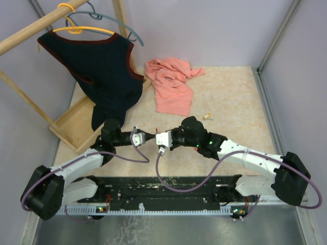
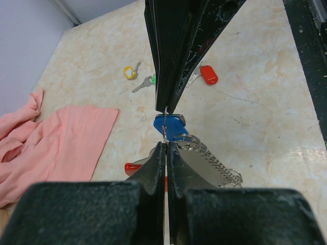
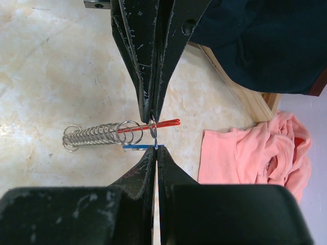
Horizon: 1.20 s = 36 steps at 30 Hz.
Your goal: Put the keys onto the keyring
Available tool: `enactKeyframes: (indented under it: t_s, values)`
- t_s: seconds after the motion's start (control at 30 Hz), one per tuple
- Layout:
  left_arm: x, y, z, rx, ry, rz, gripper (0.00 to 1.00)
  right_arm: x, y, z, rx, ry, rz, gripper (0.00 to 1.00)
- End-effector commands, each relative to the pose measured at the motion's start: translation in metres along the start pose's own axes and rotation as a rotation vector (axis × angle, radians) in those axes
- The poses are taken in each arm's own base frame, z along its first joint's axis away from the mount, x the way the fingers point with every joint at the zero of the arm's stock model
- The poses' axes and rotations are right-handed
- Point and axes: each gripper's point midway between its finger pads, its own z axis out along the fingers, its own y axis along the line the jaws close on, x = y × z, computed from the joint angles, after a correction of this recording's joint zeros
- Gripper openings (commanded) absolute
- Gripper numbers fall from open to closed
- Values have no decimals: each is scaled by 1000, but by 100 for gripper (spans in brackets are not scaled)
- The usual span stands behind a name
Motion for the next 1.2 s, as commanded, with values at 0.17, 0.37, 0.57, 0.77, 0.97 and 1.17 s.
enactKeyframes:
  t_s: [0.17, 0.37, 0.57, 0.77, 0.97, 1.17]
  values:
    - [-13, 4, 3, 14, -36, 40, 0, -29, -16, 1, 33, -84, -10, 0]
    - [-14, 3, 3, 19, -39, 41, 0, -28, -17, 2, 34, -81, -7, 0]
    - [-13, 3, 3, 17, -36, 41, 0, -25, -19, 2, 50, -66, -4, 0]
    - [-13, 3, 3, 21, -39, 40, 0, -27, -20, 0, 53, -72, 0, 0]
    - [-14, 2, 3, 27, -42, 41, 0, -29, -21, 1, 51, -78, 0, 0]
    - [-14, 0, 4, 41, -46, 40, 0, -30, -19, 3, 37, -84, 4, 0]
